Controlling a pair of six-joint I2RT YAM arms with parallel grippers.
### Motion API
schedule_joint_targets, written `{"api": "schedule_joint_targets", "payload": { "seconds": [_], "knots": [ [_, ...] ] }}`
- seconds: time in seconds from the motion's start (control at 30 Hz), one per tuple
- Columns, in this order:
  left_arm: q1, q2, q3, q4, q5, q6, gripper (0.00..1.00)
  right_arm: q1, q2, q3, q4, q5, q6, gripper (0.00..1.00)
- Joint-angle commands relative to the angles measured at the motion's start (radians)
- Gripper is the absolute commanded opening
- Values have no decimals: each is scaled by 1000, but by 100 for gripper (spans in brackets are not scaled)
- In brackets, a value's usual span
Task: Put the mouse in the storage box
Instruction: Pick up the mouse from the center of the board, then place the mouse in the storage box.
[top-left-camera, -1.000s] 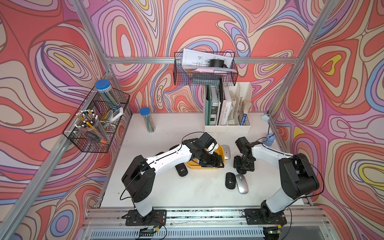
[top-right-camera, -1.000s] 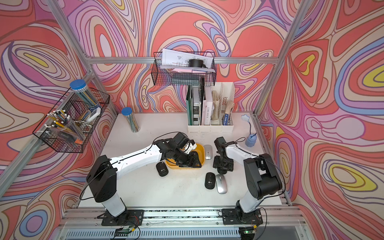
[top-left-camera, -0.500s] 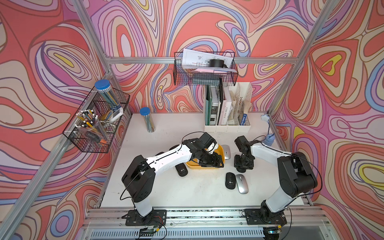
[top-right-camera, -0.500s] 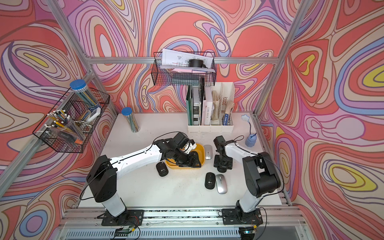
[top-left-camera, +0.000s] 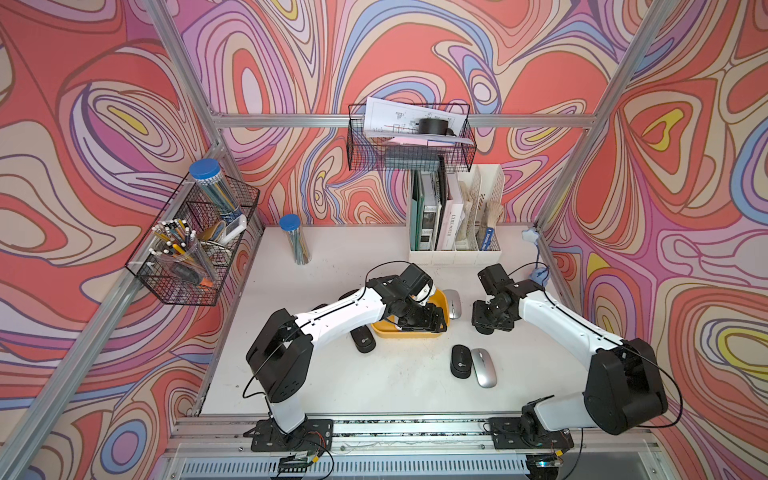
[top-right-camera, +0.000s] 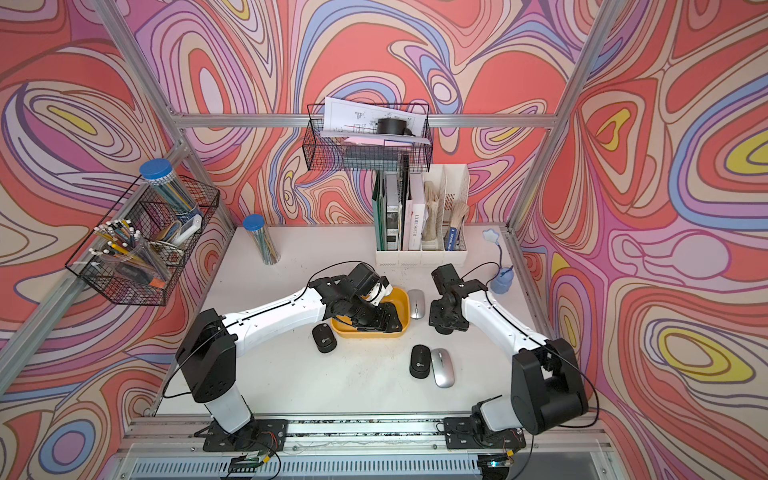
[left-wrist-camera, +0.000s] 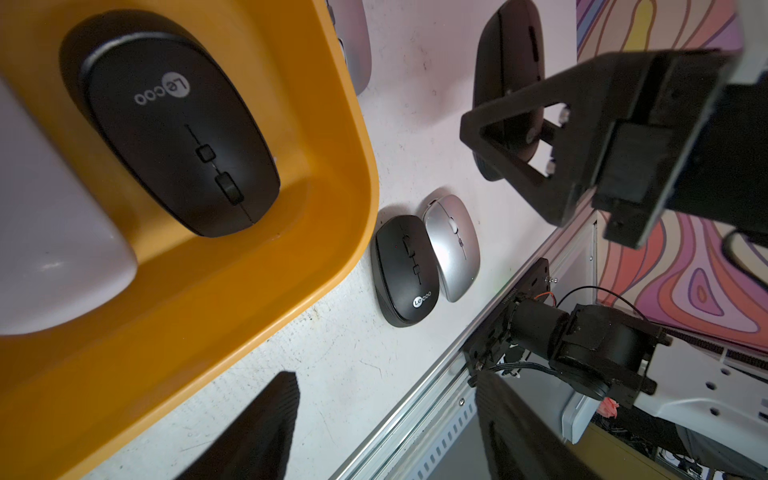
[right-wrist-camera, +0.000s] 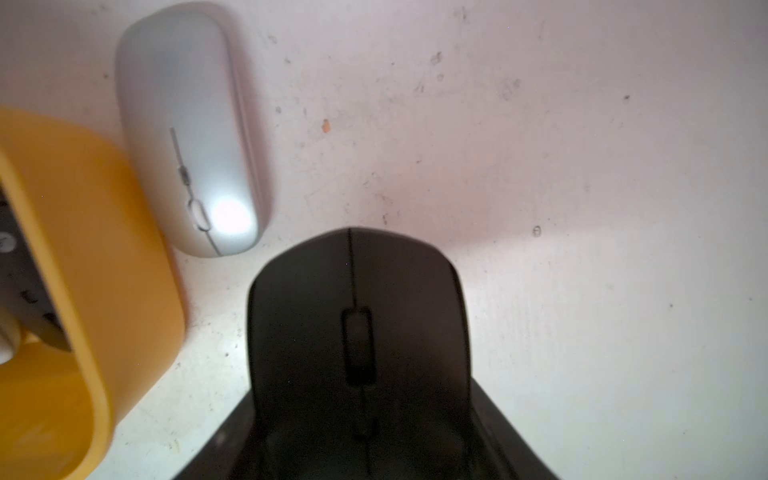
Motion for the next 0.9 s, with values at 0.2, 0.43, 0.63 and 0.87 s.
{"api": "schedule_joint_targets", "payload": {
  "seconds": [0.2, 0.43, 0.63, 0.87],
  "knots": [
    [125, -88, -20, -42, -59, -2, 74, 151, -5, 143, -23, -59, 50, 37],
    [301, -230, -159, -58, -72, -14, 74, 332, 156, 301, 15, -44, 86, 37],
    [415, -287, -234, -78, -34, 6, 75, 464, 331, 449, 50, -39, 91, 37],
    [528, -338, -287, -108, -32, 20, 75, 499, 495, 548, 102, -79, 93, 38]
  ]
}}
